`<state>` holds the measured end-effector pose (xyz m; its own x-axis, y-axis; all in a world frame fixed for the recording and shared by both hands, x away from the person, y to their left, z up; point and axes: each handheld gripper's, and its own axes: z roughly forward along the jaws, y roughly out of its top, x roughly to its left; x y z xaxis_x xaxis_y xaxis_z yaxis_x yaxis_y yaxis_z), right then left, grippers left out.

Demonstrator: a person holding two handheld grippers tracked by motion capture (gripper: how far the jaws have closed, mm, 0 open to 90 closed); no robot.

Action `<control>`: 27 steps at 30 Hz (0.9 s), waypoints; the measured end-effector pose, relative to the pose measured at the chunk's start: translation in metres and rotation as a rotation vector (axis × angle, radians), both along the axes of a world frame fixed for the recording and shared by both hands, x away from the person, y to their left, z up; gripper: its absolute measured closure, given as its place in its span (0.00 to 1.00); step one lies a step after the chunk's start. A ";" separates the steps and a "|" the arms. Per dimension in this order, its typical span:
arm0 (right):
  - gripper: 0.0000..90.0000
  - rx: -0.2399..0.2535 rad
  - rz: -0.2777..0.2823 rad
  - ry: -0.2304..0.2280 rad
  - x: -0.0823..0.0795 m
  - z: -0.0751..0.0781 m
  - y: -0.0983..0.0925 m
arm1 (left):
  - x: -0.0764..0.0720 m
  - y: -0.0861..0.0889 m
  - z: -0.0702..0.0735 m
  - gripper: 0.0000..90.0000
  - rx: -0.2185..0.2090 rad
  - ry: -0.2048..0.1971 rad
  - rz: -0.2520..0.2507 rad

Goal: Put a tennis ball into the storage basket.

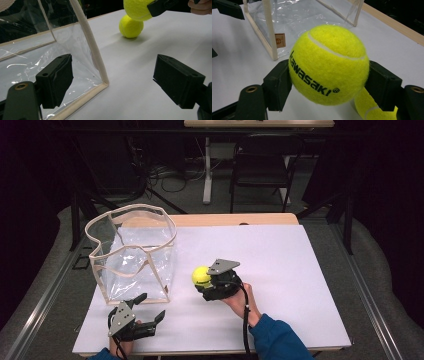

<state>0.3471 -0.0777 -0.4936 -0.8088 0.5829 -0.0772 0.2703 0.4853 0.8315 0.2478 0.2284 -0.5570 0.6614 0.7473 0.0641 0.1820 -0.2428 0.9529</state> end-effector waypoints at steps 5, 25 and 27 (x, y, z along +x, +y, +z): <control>0.29 0.008 0.000 -0.007 0.000 0.002 -0.002 | 0.000 0.000 0.000 0.18 0.001 -0.002 0.000; 0.29 0.046 -0.008 -0.039 -0.003 0.010 -0.005 | 0.000 0.000 0.000 0.18 0.002 0.001 0.000; 0.29 0.050 -0.010 -0.040 -0.004 0.010 -0.006 | 0.000 0.000 0.000 0.18 0.005 0.000 -0.001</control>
